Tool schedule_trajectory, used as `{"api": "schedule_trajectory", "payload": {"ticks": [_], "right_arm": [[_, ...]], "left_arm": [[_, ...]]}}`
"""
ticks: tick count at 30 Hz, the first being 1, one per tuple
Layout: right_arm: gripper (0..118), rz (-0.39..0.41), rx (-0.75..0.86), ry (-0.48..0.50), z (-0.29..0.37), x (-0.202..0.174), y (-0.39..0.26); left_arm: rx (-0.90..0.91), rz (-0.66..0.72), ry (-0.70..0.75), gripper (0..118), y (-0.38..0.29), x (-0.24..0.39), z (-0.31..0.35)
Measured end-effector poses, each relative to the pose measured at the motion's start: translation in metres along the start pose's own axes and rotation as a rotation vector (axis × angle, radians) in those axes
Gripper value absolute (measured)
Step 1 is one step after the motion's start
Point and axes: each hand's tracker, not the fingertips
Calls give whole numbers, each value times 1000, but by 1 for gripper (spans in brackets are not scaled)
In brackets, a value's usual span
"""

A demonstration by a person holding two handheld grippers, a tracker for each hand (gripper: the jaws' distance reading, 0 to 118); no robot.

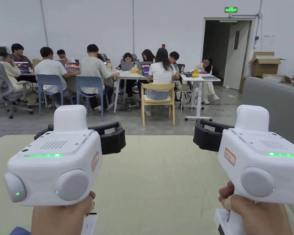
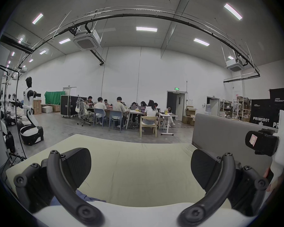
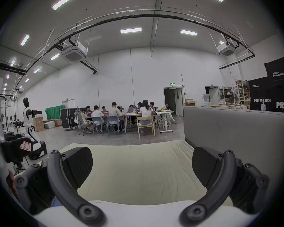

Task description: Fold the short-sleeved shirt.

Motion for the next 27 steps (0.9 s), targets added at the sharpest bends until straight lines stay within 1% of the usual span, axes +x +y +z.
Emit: {"api": "schedule_trajectory", "payload": {"ticks": [8, 11, 13, 14, 15, 16, 17, 18, 19, 20, 22, 24, 27], "right_arm": [[118, -1, -4, -6, -1, -1, -1], [118, -1, -8, -28, -2, -1, -2], [118, 5, -46, -46, -1, 0, -2], [115, 20, -70, -43, 1, 1, -2], [71, 37, -54, -39, 4, 1, -4], [4, 60, -60, -60, 3, 0, -6], [2, 87, -84, -108, 0, 1, -11], [2, 42, -79, -79, 0, 5, -17], [2, 23, -86, -42, 1, 10, -20], [2, 23, -89, -42, 6, 14, -21], [2, 36, -85, -85, 9, 18, -28], [2, 64, -83, -101, 12, 23, -25], [2, 71, -97, -112, -1, 14, -26]], "left_arm": [[13, -29, 8, 118, -1, 4, 0], [29, -65, 14, 118, -3, 6, 1], [32, -97, 69, 118, -5, 11, 4], [41, -96, 9, 117, -7, 9, 9], [64, -76, -79, 49, -8, 8, 14], [30, -60, -53, 0, -8, 10, 7], [36, -48, -13, 0, -18, 14, 3], [-5, -31, -82, 0, -24, 17, -2], [-21, -20, -104, 0, -29, 20, -7], [-27, -23, -79, 0, -34, 24, -11], [-25, -37, -63, 0, -40, 25, -11], [-19, -49, -51, 0, -46, 26, -13], [-12, -46, -11, 0, -39, 6, -3]]}}
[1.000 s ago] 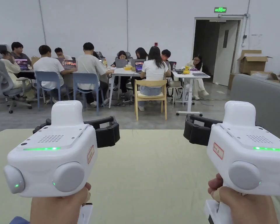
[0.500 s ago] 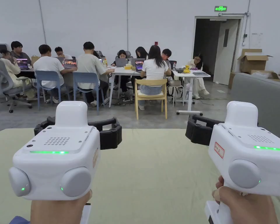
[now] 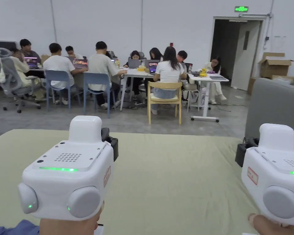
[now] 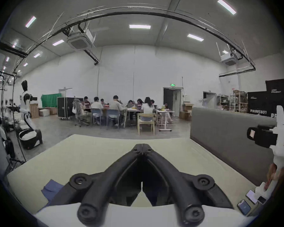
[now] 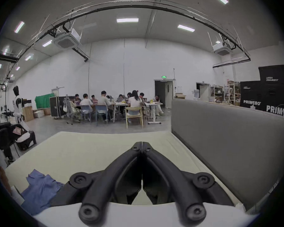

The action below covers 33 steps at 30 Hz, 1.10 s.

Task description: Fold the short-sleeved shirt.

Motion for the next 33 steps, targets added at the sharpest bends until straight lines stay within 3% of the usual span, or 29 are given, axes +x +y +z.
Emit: {"api": "schedule_trajectory", "payload": {"ticks": [2, 5, 10, 13, 18, 23, 33], "right_arm": [[2, -1, -14, 65, -6, -21, 7], [2, 16, -9, 218, -15, -90, 14], [2, -23, -48, 658, 7, -239, 14], [2, -11, -55, 829, 37, -300, 6], [2, -4, -83, 875, 52, -330, -6], [2, 24, -128, 838, 35, -335, -17], [2, 140, -315, 772, -13, -359, -98]], "left_arm": [[-9, 18, 55, 0, 0, -22, 6], [-24, 46, 182, 0, 10, -82, 36], [-52, 11, 491, 0, 22, -184, 111], [-87, -4, 588, 0, 25, -217, 145], [-120, -9, 579, 0, 18, -237, 150], [-226, 37, 500, 0, -12, -250, 110], [-513, 122, 395, 0, -146, -275, 0]]}}
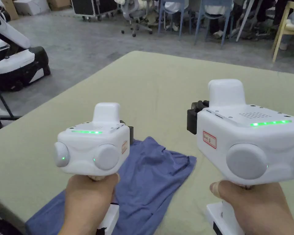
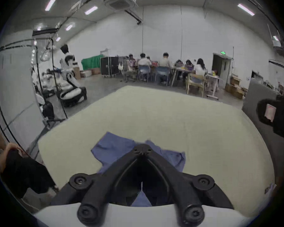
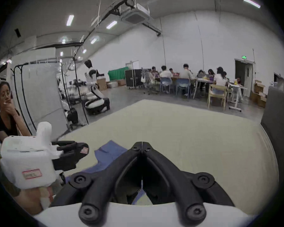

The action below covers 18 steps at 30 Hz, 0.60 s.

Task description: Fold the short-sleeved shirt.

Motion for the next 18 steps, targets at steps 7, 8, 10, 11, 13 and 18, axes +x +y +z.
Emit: {"api": "schedule_trajectory", "payload": {"ticks": [7, 8, 10, 11, 13, 18], "right_arm": [[2, 6, -161, -20, -47, 14, -54], [2, 8, -172, -21, -51, 15, -59], [2, 8, -196, -20, -59, 18, -67], [2, 8, -203, -20, -62, 20, -70], [2, 14, -215, -19, -66, 24, -74], [2, 2, -232, -13, -70, 36, -80]], "left_arm": [[-241, -18, -76, 0, -70, 30, -110], [-266, -26, -88, 0, -76, 33, -119], [-308, -38, -97, 0, -90, 40, -136], [-316, -39, -113, 0, -93, 42, -142], [-347, -29, -132, 0, -95, 46, -158], [-405, -15, -147, 118, -101, 60, -181]]}}
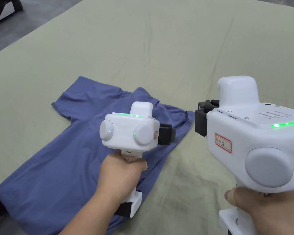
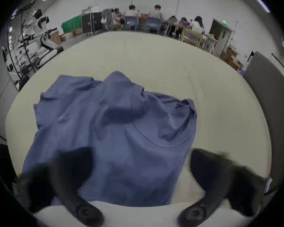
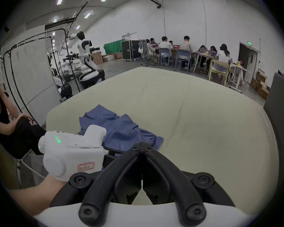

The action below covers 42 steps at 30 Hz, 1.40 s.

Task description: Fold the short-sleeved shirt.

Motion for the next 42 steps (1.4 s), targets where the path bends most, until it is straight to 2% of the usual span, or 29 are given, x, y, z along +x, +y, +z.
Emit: {"api": "schedule_trajectory", "payload": {"ticks": [3, 9, 10, 11, 12, 13, 14, 15, 17, 18, 23, 26, 29, 33, 35, 39, 42], "right_arm": [[2, -5, -10, -6, -2, 5, -5], [2, -12, -29, -21, -5, 8, -7], [2, -9, -30, -21, -5, 8, -8], [2, -5, -31, -21, -4, 9, -8], [2, 2, -35, -21, -3, 10, -9], [2, 5, -37, -23, -2, 11, -9], [2, 4, -36, -25, 0, 13, -10], [2, 0, -33, -34, 2, 15, -11], [2, -15, -28, -51, 8, 20, -12], [2, -28, -21, -54, 13, 24, -12], [2, -91, 60, -153, 61, 58, -7], [2, -124, 111, -233, 106, 90, -3], [2, -160, 164, -334, 157, 124, -4], [2, -203, 201, -460, 235, 169, -15], [2, -219, 230, -534, 274, 188, -25], [2, -237, 253, -688, 354, 221, -46], [2, -285, 262, -771, 400, 240, -61]], "left_arm": [[30, -26, 10, 118, 3, 6, -5], [-106, -110, 76, 118, -8, 12, -35], [-119, -129, 87, 114, -12, 11, -38], [-110, -133, 76, 96, -15, 9, -37], [-50, -117, 13, 68, -16, 0, -31], [22, -96, 72, 14, -15, -7, -20], [41, -84, 84, 0, -13, -12, -15], [27, -96, 147, 0, -12, -21, -11], [8, 66, -29, 0, -3, -40, 0], [3, 106, -34, 0, 0, -44, 5], [78, 99, -10, 0, 32, -19, 56], [158, 38, 36, 0, 65, 12, 98], [225, -11, -28, 0, 94, 53, 131], [234, -119, -81, 0, 119, 142, 154], [245, -166, -163, 0, 122, 192, 160], [228, -283, -296, 0, 112, 316, 171], [180, -369, -384, 0, 91, 405, 172]]}}
